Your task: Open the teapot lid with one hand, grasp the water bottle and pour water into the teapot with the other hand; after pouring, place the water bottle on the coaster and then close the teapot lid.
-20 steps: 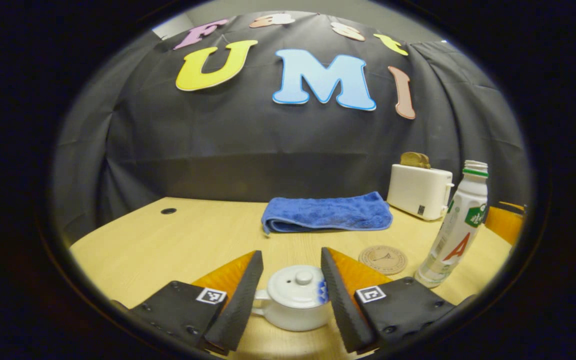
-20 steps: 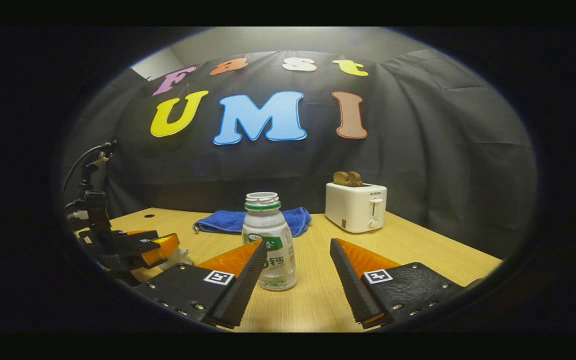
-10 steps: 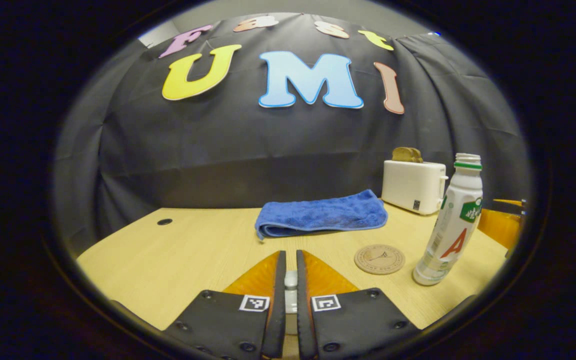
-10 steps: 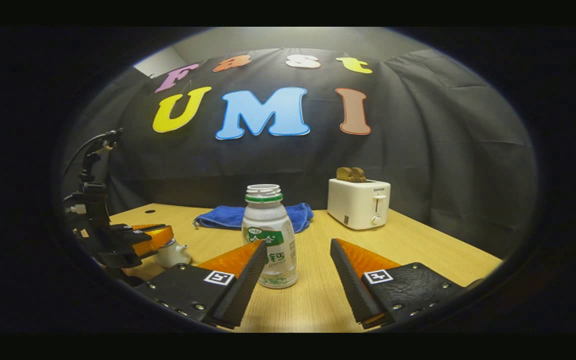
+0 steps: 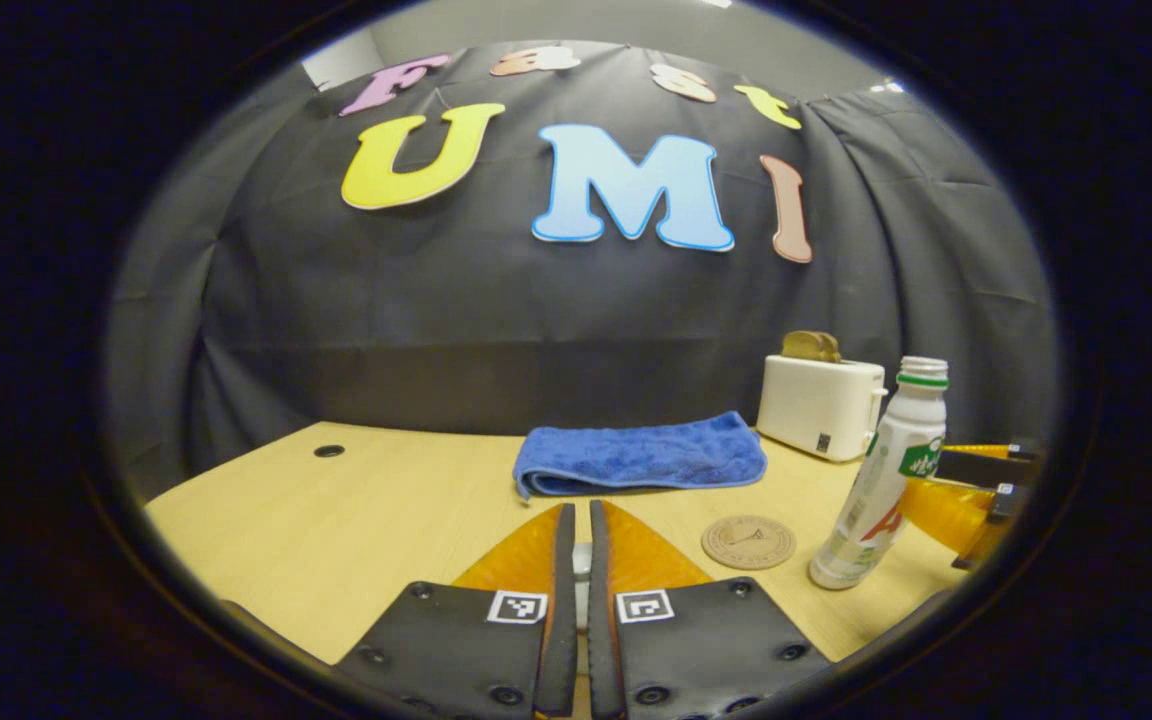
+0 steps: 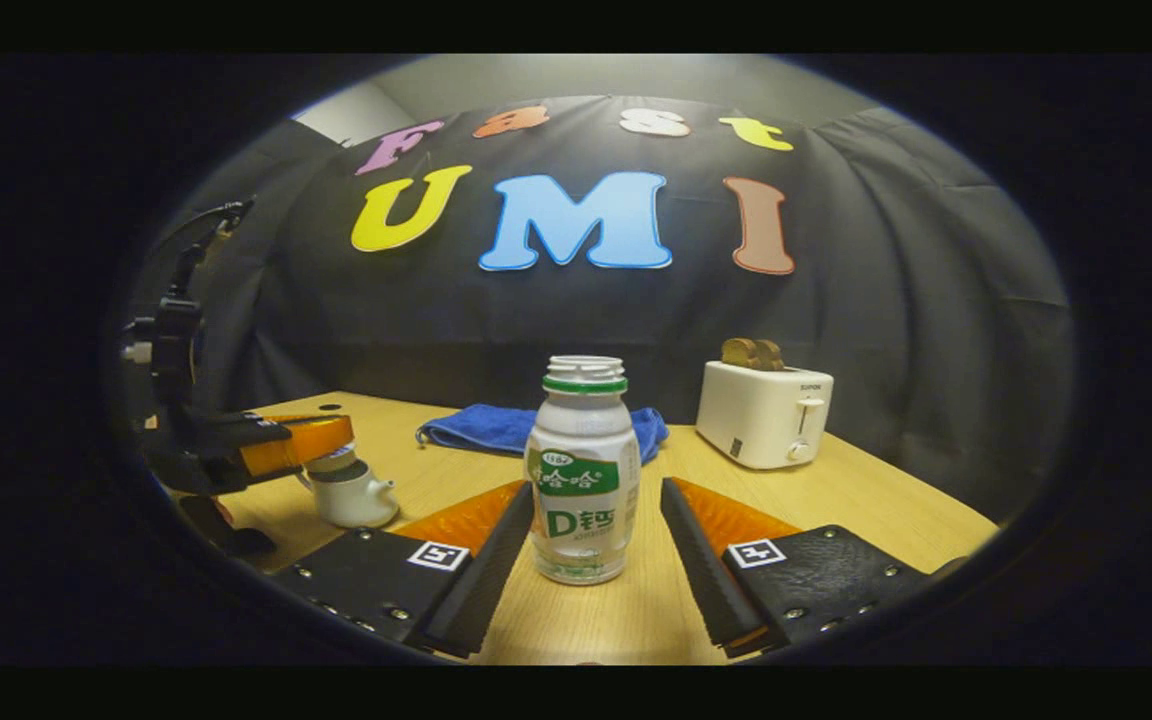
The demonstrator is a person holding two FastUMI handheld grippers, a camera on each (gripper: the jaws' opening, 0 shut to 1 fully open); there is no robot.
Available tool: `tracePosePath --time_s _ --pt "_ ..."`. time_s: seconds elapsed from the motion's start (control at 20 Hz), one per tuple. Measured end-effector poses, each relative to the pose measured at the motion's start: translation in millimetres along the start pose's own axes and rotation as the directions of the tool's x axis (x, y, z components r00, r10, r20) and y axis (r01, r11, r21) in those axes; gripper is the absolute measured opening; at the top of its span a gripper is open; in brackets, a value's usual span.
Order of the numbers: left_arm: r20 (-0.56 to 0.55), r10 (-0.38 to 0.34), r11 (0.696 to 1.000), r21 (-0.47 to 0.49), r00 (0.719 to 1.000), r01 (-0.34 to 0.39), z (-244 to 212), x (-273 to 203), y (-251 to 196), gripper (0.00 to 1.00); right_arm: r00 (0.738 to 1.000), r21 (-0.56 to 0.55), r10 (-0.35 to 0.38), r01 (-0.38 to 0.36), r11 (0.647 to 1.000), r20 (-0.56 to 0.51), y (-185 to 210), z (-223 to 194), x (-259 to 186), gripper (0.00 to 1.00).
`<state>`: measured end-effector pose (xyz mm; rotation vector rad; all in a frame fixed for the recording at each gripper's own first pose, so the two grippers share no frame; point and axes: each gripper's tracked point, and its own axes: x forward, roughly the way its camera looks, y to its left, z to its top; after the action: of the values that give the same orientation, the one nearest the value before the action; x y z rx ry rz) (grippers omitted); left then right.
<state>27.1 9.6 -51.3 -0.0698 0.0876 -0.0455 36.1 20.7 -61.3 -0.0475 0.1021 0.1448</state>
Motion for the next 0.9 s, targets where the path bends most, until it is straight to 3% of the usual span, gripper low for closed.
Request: tracePosePath --time_s 0.2,0.35,0.5,0.9 --pt "0.025 0.020 0.999 -0.041 0.999 -0.019 6.2 -6.2 14.2 0.11 0.999 0.020 0.017 -0.017 1.000 -0.034 4.8 -13.4 11.0 0.79" --pt "0.013 0.017 0.998 -0.066 1.000 -0.017 2.0 -8.1 16.6 0.15 0.998 0.023 0.018 -0.017 1.000 -0.055 6.2 -20.5 14.5 0.79" --pt "-0.002 0.019 0.998 -0.062 1.000 -0.019 -1.5 -8.0 18.9 0.11 0.997 0.030 0.015 -0.013 0.999 -0.070 6.4 -24.9 17.0 0.79" --pt "-0.015 0.010 0.998 -0.058 1.000 -0.011 -8.6 -7.7 15.9 0.14 0.997 0.023 0.029 -0.027 0.999 -0.078 5.7 -30.0 21.0 0.78"
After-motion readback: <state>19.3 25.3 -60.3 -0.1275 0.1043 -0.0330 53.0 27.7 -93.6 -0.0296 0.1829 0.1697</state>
